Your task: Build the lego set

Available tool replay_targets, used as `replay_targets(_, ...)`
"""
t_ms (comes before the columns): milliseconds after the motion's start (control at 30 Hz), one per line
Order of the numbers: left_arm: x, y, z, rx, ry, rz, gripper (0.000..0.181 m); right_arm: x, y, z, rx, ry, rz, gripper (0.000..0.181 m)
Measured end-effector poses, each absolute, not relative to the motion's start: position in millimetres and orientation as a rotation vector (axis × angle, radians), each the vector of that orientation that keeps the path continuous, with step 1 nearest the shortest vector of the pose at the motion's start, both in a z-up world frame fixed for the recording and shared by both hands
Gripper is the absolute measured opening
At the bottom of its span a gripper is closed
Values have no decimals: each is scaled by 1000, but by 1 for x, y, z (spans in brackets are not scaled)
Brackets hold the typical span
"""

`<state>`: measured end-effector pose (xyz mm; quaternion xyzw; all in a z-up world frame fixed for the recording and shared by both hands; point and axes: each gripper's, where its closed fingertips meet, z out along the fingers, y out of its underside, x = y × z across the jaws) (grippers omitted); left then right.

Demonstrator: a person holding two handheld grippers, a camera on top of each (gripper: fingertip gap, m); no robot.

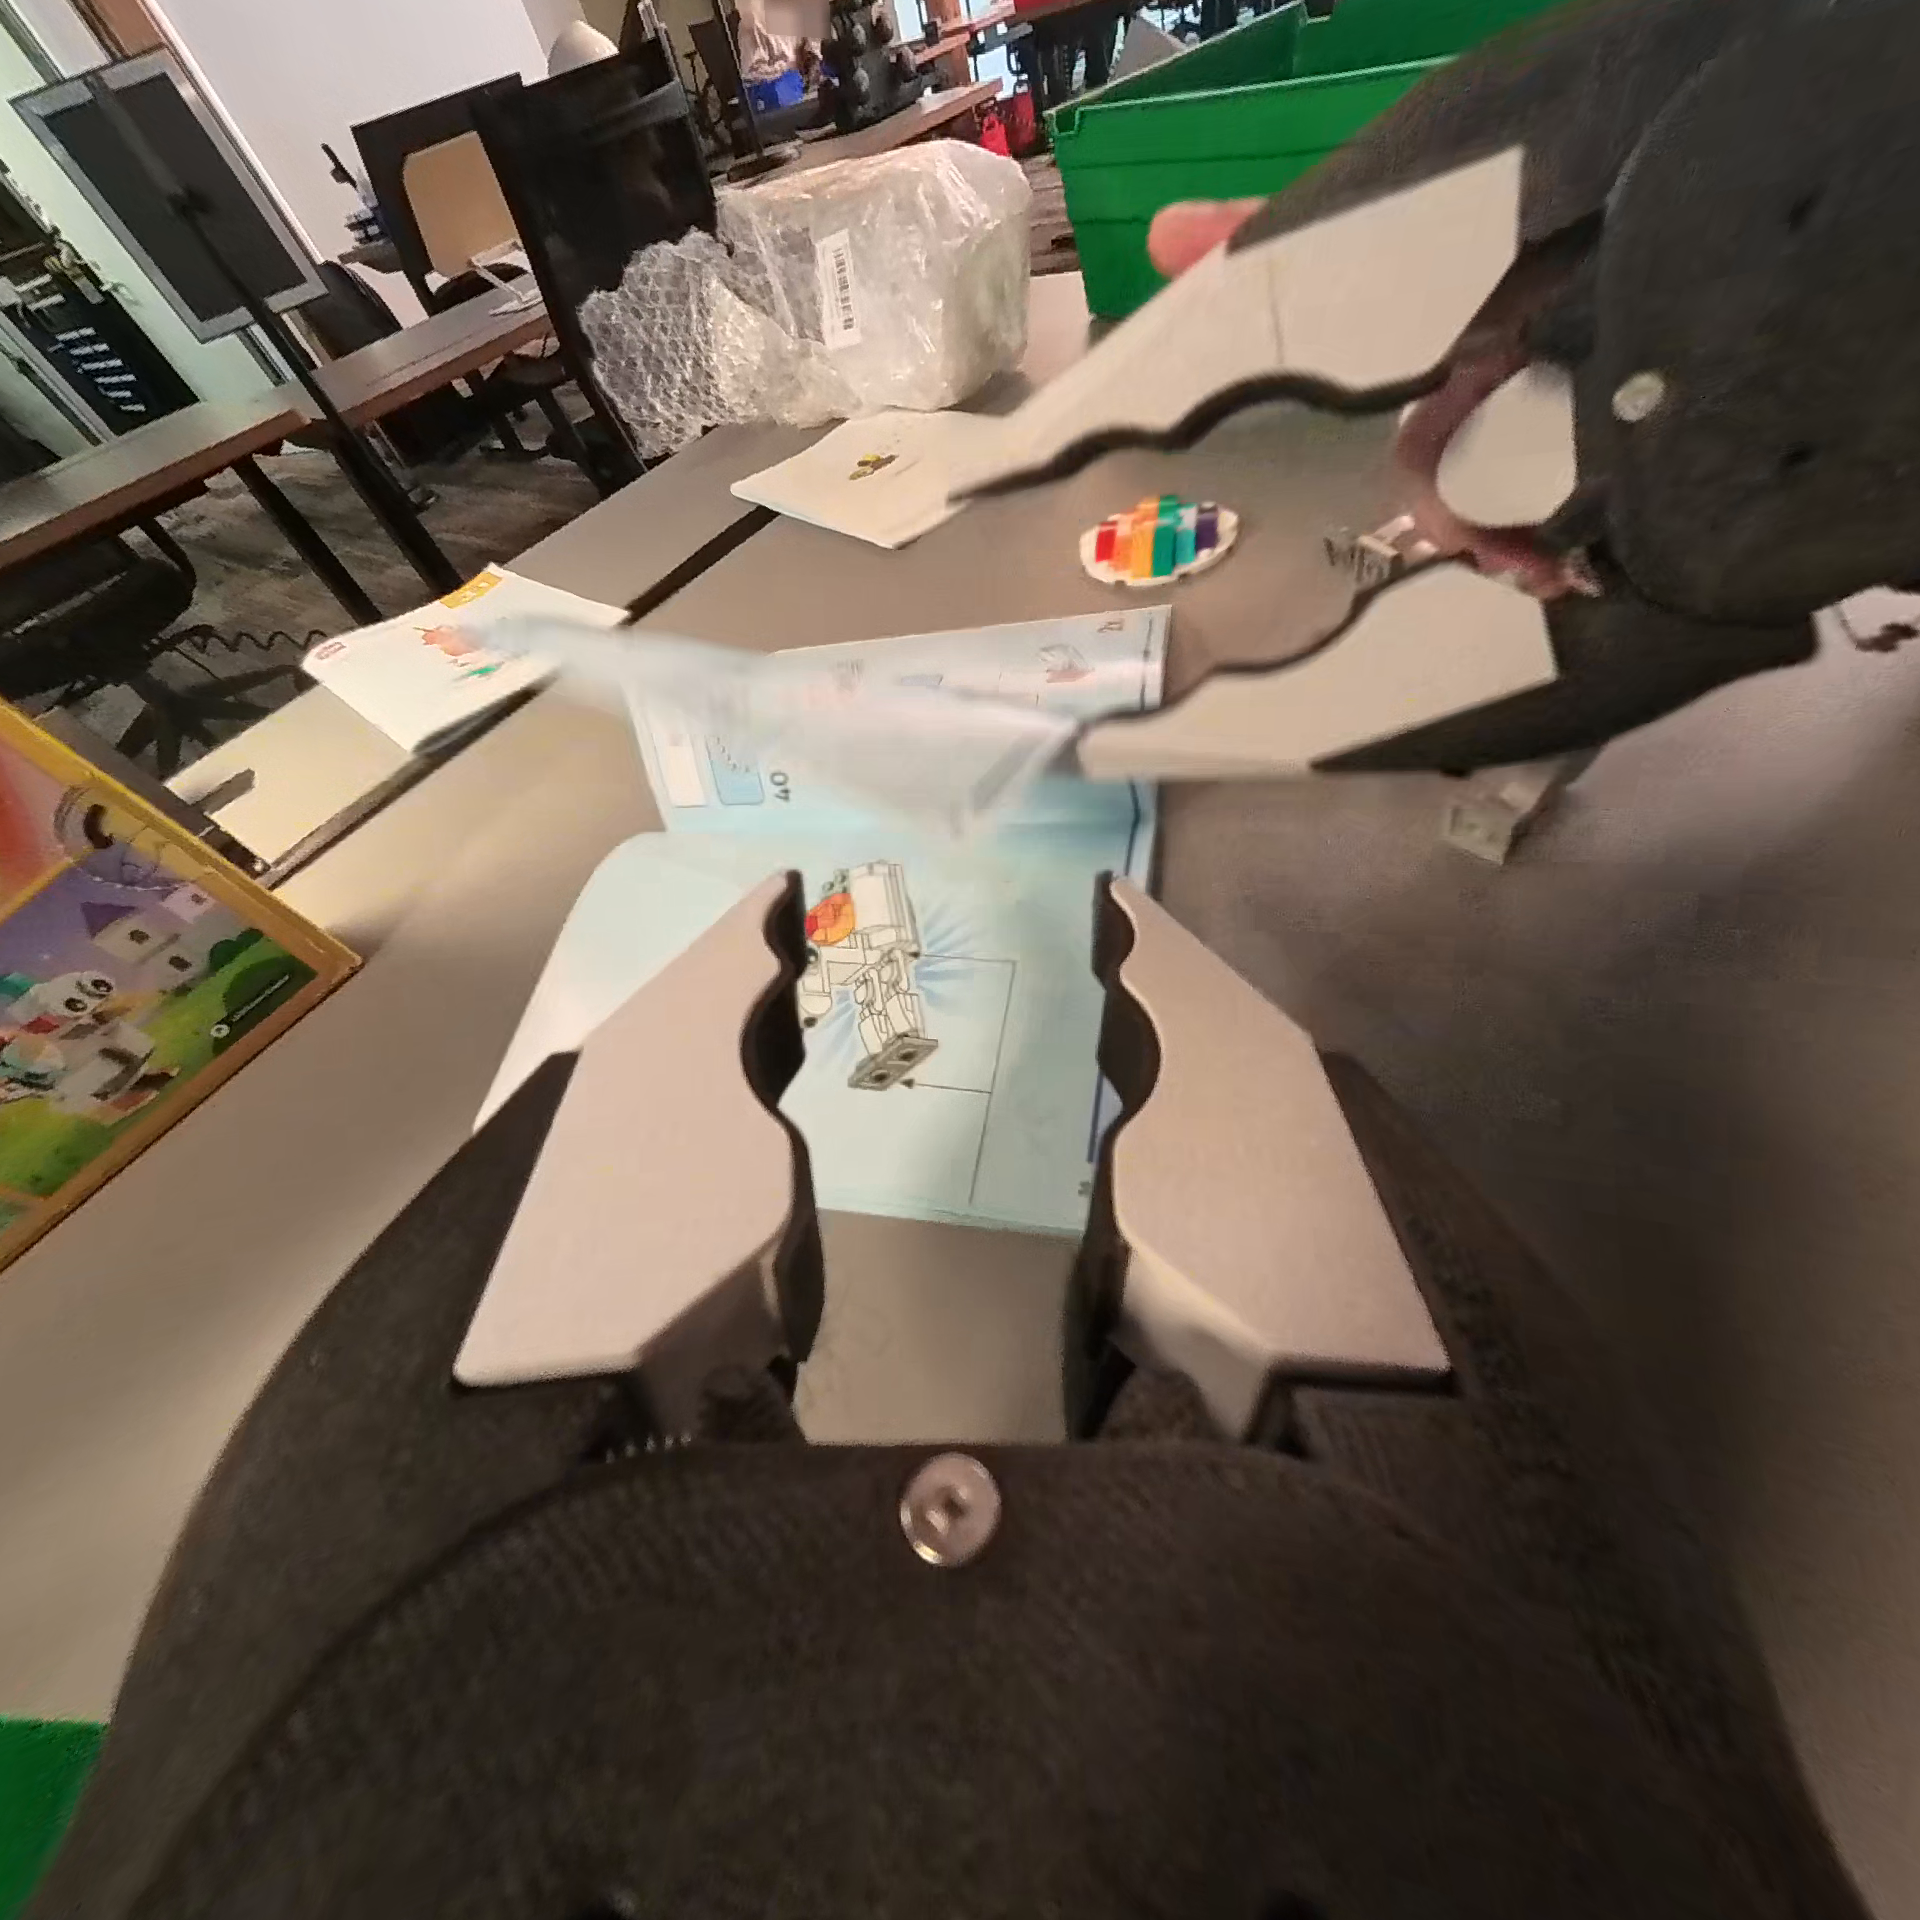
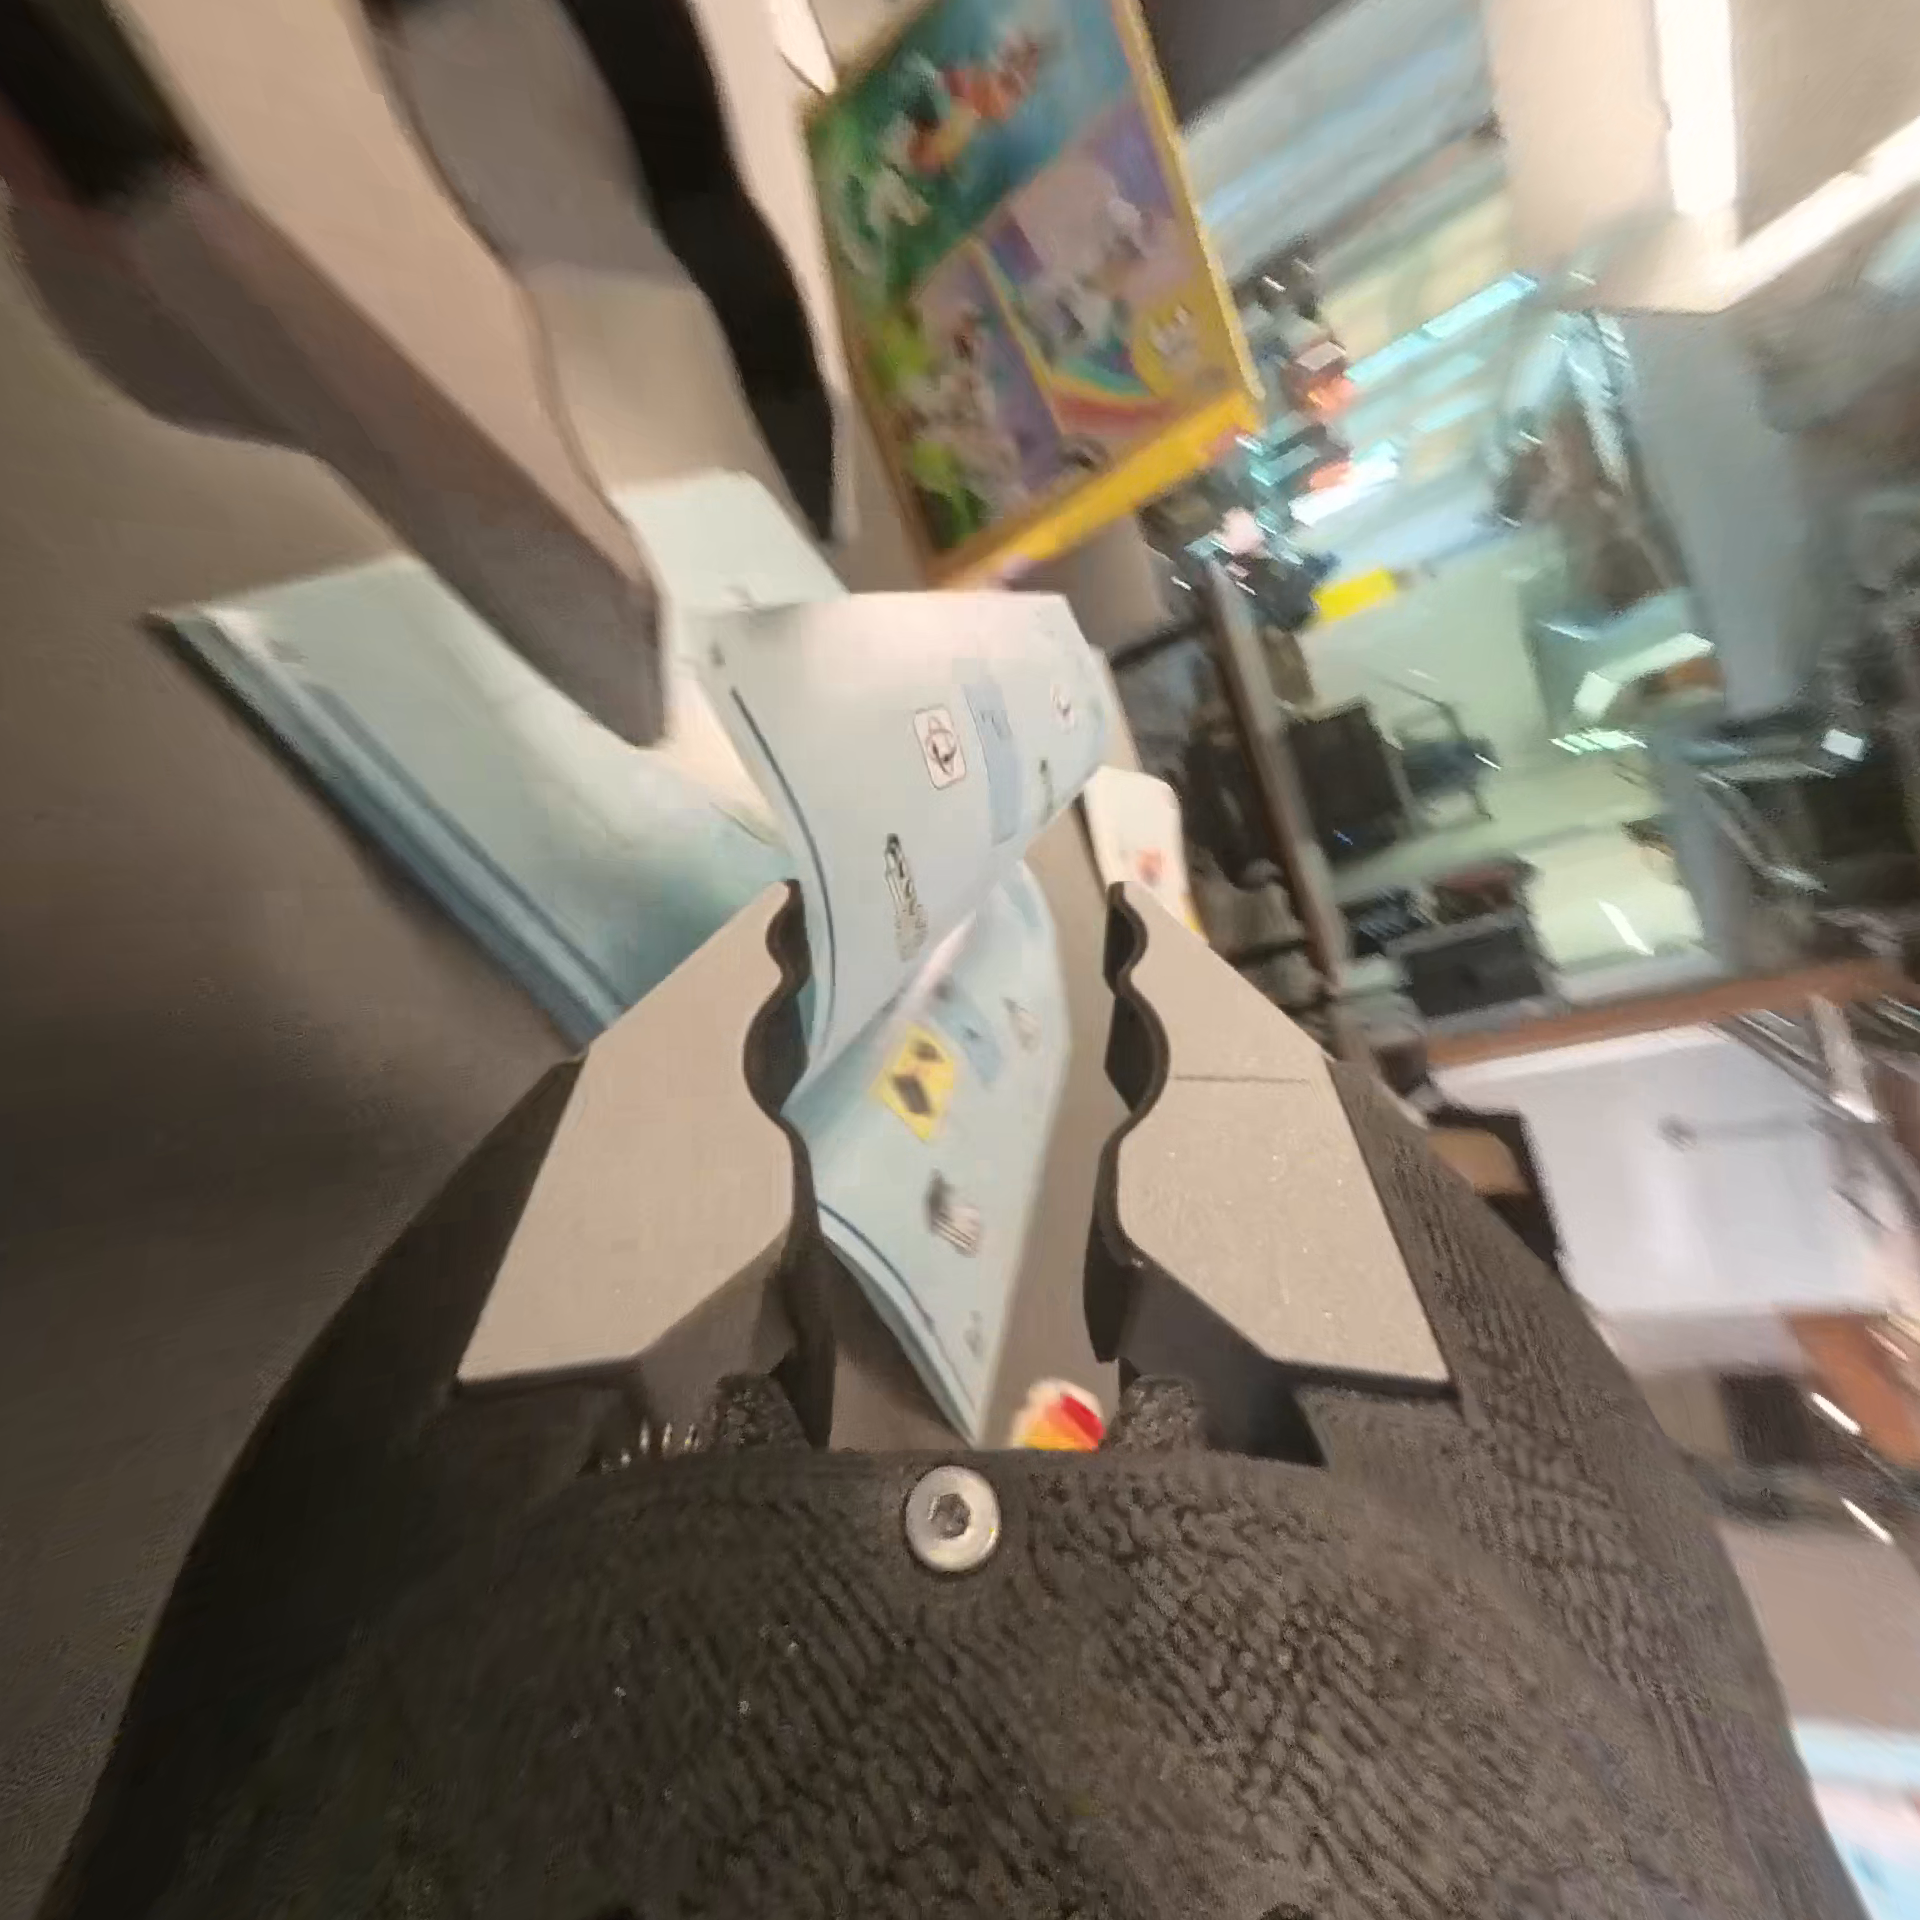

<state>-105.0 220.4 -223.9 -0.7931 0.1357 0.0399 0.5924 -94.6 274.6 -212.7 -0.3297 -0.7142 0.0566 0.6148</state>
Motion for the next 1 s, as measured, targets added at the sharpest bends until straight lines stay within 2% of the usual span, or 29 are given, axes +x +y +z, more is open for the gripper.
replay_targets(100,-106,219,-224,-1854,298,67,56,-82,303,-200,-854,-1555,34,48)
replay_targets(300,-97,221,-236,-1914,317,4,52,-54,356,-219,-1070,-1602,-296,57)
replay_targets(533,-93,220,-246,-1967,361,17,51,-46,361,-217,-1070,-1612,-350,56)
replay_targets(600,-91,220,-246,-1966,370,15,51,-48,349,-201,-1028,-1566,-218,53)
replay_targets(667,-89,219,-244,-1953,378,10,50,-51,324,-180,-948,-1498,58,42)
replay_targets(700,-88,219,-242,-1940,383,9,50,-50,309,-164,-885,-1439,205,42)
replay_targets(833,-83,217,-232,-1878,408,12,48,-16,257,-112,-589,-1191,633,32)
replay_targets(900,-81,217,-230,-1860,419,18,48,2,238,-105,-481,-1128,750,21)
replay_targets(1000,-77,217,-232,-1863,437,8,47,5,236,-111,-480,-1114,725,15)
